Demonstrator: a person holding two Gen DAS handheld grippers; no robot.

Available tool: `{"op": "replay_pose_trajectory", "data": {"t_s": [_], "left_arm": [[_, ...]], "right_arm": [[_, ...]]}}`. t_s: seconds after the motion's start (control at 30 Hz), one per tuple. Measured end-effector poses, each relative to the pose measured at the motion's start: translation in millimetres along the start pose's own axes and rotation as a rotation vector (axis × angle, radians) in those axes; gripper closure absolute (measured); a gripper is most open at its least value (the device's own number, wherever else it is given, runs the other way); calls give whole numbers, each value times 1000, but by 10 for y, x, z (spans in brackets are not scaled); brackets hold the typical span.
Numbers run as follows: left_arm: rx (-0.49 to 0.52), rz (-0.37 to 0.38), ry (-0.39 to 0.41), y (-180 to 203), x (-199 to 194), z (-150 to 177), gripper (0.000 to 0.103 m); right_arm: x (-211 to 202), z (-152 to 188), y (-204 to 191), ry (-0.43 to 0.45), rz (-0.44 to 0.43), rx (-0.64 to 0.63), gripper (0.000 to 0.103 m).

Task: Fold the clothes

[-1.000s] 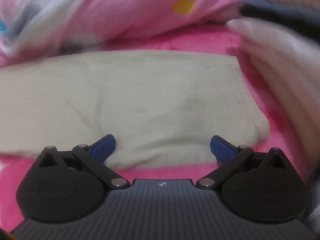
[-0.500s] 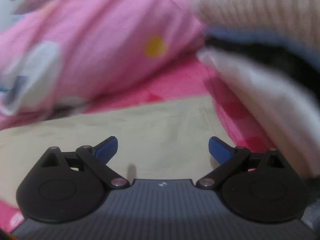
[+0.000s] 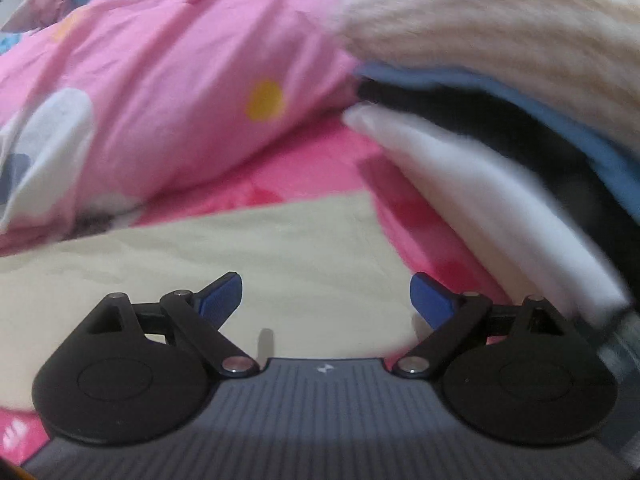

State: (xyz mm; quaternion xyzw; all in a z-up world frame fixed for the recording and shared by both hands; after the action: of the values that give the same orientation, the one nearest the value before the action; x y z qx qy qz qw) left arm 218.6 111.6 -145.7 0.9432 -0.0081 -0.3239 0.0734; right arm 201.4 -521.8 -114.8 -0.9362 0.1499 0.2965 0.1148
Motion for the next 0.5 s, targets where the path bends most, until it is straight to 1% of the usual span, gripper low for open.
{"op": "replay_pose_trajectory", "data": {"t_s": [0.13, 0.23, 0.3, 0.33, 0.37, 0.43, 0.5], "left_arm": [[-2, 13, 1, -8, -15, 1, 0], [-1, 21, 2, -15, -20, 4, 0], [1, 22, 2, -16, -19, 4, 0], [2, 20, 2, -15, -16, 4, 0], [4, 19, 1, -13, -12, 4, 0], [7, 14, 1, -8, -6, 2, 0], [7, 14, 0, -7, -5, -2, 0]], "right_arm": [[368, -116, -369, -34, -42, -26, 12], [736, -193, -489, -88, -18, -5, 12], [981, -241, -443, -132, 40, 28, 12], [1100, -267, -386, -150, 78, 44, 8], [1189, -300, -335, -157, 112, 47, 2], [1298, -382, -243, -163, 174, 63, 1], [1339, -451, -183, -166, 212, 95, 3]]}}
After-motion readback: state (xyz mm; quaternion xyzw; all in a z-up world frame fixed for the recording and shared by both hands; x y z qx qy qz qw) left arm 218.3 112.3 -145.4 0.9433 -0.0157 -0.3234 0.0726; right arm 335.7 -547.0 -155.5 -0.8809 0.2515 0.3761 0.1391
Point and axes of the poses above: each gripper's, at about its wrist camera, not at the fingertips, and x roughly the way its jaws point, y to its right, z to its underside, the point moved 10 cm from there along x, roughly the way its jaws point, and after that the axes turned 1 degree about -z, right-handed, at the moved point
